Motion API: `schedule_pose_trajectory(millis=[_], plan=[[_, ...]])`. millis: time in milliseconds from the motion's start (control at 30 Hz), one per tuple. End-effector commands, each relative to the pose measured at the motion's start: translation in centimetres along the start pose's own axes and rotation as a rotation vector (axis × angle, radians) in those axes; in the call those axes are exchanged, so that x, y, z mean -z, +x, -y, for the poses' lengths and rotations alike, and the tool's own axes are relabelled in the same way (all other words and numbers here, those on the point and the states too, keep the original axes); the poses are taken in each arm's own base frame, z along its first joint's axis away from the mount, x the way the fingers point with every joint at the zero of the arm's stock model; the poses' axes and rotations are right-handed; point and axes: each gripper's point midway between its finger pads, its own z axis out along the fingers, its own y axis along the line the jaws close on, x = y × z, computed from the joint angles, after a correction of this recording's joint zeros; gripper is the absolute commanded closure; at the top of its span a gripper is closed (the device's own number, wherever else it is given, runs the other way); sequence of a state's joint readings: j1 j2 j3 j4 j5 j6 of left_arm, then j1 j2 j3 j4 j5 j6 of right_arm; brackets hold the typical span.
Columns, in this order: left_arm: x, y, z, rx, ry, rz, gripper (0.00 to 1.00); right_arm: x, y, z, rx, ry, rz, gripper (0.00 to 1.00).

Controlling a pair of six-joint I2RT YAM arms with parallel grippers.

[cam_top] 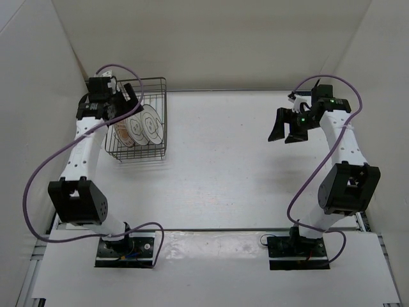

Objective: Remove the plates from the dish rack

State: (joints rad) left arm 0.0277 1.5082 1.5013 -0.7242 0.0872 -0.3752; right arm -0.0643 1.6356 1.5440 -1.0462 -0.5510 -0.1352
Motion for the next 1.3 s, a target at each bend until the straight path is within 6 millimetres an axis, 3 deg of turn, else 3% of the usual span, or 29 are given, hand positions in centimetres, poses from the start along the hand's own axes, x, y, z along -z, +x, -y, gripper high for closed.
schedule_pose_trajectory(millis=[0,33,67,200,467,800,1000,1267], plan=[[-0.4,-2.7,2.6,-0.039,0.065,0.045,0.00,1.2,0.6,0.6,-0.016,0.109,-0.003,0.10],[-0.7,-3.4,2.6,-0.039,0.066,0.063,0.00,1.2,0.7,0.8,0.000,0.115,0.000,0.10],[-1.5,-2.5,4.0,-0.059,0.088,0.039,0.00,1.2,0.7,0.7,0.006,0.112,-0.003,0.10],[-3.3,-2.7,5.0,-0.093,0.072,0.046,0.02,1.2,1.1,0.0,0.042,0.076,-0.005,0.10],[-7.1,-1.2,3.8,-0.156,-0.038,0.000,0.14,0.9,1.1,-0.4,0.064,0.039,0.005,0.10],[-9.5,-1.9,3.6,-0.282,-0.129,0.043,0.30,0.7,0.3,-0.2,0.096,0.030,0.013,0.10],[-10.5,-1.4,3.5,-0.336,-0.151,0.028,0.55,0.4,0.3,0.1,0.095,0.034,0.001,0.10],[-10.6,-1.3,3.5,-0.418,-0.198,0.044,0.72,-0.1,-0.1,0.3,0.091,0.029,-0.005,0.10]])
